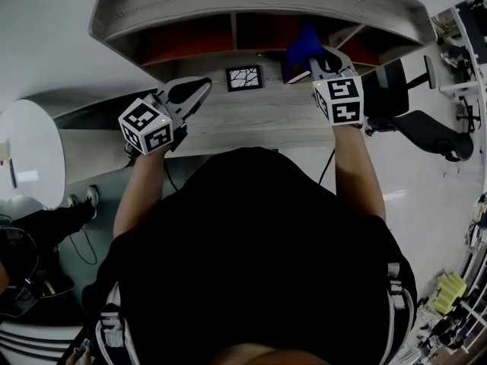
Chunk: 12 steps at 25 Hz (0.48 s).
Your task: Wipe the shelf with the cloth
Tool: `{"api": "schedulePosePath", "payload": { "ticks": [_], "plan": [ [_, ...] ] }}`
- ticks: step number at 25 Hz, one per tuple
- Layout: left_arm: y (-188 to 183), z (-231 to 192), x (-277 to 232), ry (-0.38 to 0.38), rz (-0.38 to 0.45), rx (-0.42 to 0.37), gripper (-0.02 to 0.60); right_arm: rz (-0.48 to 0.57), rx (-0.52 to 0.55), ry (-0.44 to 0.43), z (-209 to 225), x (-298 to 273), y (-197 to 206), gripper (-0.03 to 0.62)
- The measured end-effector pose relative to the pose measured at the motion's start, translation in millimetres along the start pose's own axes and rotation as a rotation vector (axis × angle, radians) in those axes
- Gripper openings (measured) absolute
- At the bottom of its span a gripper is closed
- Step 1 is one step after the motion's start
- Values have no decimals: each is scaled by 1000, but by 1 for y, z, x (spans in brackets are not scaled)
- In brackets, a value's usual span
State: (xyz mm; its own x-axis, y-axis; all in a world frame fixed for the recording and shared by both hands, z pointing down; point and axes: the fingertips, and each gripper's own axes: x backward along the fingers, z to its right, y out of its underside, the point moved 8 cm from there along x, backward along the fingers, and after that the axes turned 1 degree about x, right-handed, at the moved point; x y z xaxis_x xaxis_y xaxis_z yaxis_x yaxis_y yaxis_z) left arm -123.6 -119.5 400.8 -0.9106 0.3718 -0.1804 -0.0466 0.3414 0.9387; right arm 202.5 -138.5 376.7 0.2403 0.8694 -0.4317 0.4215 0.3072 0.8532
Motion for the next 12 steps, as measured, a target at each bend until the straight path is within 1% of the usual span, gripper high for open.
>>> {"api": "schedulePosePath", "payload": {
  "ticks": [7, 12],
  "plan": [
    [-5, 10, -17, 50, -7, -16, 15, 80, -76, 20, 11, 47, -14, 48],
    [-6, 16, -28, 79, -18, -21, 15, 95, -139, 40, 24, 67, -7, 48]
  ]
}}
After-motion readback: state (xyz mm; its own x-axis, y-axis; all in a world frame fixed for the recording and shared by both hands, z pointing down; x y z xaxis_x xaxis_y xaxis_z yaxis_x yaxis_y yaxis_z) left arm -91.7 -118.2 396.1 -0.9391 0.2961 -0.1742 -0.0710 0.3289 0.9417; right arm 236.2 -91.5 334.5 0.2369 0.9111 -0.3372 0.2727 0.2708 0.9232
